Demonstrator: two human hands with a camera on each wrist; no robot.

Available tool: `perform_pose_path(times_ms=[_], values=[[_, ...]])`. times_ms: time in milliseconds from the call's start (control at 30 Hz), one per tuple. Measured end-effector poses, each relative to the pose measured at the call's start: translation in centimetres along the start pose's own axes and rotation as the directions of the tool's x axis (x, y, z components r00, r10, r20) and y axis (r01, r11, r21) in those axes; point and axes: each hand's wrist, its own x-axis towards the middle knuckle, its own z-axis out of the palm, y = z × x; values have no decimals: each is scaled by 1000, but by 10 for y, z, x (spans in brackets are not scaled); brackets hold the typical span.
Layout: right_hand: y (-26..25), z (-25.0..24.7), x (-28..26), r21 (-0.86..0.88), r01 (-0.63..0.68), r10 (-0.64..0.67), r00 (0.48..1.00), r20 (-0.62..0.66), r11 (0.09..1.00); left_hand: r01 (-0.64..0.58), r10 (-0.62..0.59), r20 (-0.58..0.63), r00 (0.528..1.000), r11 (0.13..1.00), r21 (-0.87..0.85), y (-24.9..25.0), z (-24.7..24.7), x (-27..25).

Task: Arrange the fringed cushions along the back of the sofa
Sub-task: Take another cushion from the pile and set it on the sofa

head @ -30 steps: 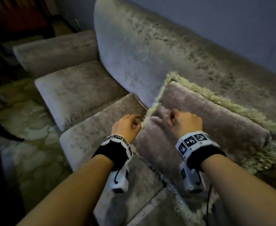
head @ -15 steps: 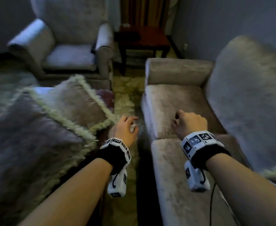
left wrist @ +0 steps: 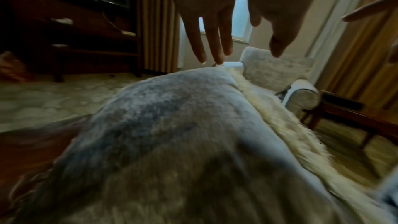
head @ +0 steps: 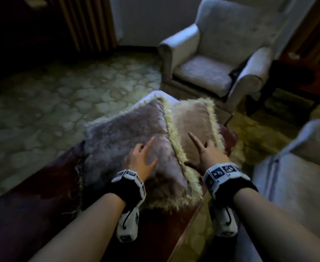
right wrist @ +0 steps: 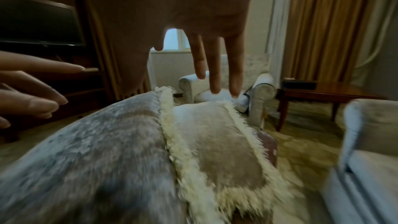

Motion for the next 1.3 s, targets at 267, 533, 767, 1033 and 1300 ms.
perform_pose_path(times_ms=[267, 533, 767, 1033, 1300], values=[[-70, 26, 98, 81, 78, -90, 984, 157, 994, 378, -383, 72, 921, 923, 70, -91, -15, 27], [-109, 69, 170, 42, -18, 6, 966, 259, 999, 499, -486, 167, 858, 866, -44, -166, -3, 78], [-103, 114, 198, -30, -25, 32, 953, 301, 999, 592, -571, 277, 773, 806, 9, -229, 21, 107], [-111, 129, 202, -40, -89, 96, 959, 266, 995, 680, -635, 396, 663, 732, 35, -261, 25, 116], [-113, 130, 196, 14, -102, 97, 976, 197, 995, 664, -620, 274, 735, 740, -105, -249, 29, 107]])
